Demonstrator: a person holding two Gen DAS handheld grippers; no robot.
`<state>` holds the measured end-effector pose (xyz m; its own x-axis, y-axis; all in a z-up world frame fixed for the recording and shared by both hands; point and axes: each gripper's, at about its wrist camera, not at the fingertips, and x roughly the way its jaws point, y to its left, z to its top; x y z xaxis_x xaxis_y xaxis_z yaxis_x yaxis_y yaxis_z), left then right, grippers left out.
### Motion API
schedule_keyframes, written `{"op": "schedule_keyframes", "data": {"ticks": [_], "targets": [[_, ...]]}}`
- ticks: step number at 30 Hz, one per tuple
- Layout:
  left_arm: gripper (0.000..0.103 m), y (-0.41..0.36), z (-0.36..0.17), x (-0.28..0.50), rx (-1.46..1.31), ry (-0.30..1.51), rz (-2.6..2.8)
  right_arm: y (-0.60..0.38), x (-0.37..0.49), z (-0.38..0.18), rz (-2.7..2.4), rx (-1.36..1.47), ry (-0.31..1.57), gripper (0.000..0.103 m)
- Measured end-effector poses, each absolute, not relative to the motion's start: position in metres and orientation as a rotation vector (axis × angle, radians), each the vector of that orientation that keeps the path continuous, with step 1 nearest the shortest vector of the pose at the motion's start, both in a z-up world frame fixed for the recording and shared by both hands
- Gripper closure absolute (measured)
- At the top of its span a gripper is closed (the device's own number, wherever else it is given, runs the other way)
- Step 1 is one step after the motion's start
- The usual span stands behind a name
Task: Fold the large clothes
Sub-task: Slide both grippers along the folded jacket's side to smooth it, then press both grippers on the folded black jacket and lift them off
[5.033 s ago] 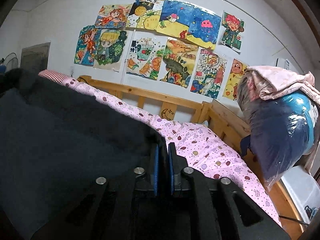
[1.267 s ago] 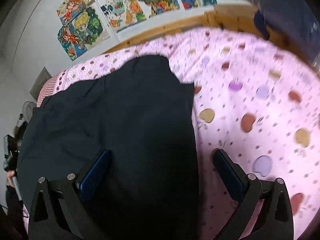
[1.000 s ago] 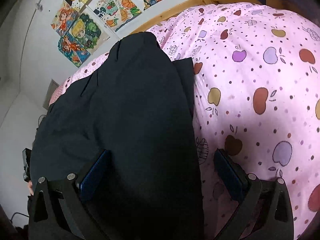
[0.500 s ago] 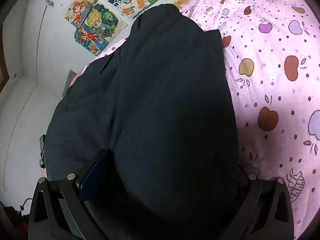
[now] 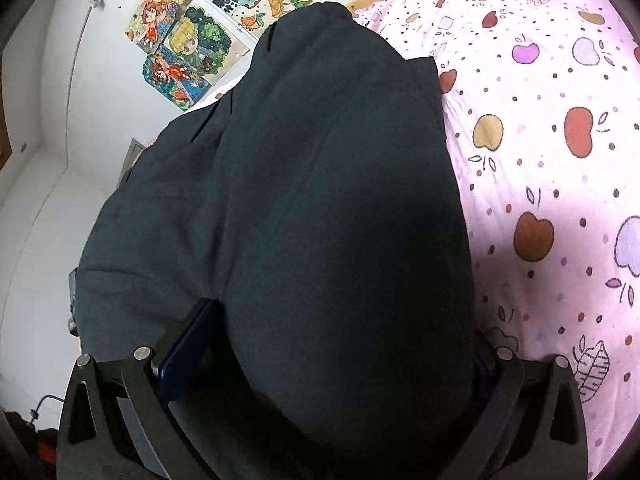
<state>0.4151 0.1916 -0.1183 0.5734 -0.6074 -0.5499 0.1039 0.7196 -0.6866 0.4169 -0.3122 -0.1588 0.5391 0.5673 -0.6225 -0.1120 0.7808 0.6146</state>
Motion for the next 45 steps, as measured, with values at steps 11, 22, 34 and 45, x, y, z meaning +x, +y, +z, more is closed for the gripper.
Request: {"op": "schedule_keyframes", "data": {"ticks": [11, 22, 34, 45], "targets": [[0.0, 0.2, -0.121, 0.408, -0.691, 0.811, -0.569, -0.312, 0.413, -0.153, 0.408, 0.528, 0.906, 0.001], [0.023, 0.18, -0.096, 0.398, -0.61, 0.831, -0.464, -0.303, 0.401, -0.14, 0.322, 0.533, 0.921, 0.001], [0.054, 0.163, -0.058, 0.378, -0.52, 0.764, -0.412, -0.288, 0.38, -0.111, 0.253, 0.477, 0.881, 0.046], [0.069, 0.131, -0.006, 0.338, -0.46, 0.645, -0.452, -0.281, 0.353, -0.034, 0.284, 0.44, 0.758, 0.086]]}}
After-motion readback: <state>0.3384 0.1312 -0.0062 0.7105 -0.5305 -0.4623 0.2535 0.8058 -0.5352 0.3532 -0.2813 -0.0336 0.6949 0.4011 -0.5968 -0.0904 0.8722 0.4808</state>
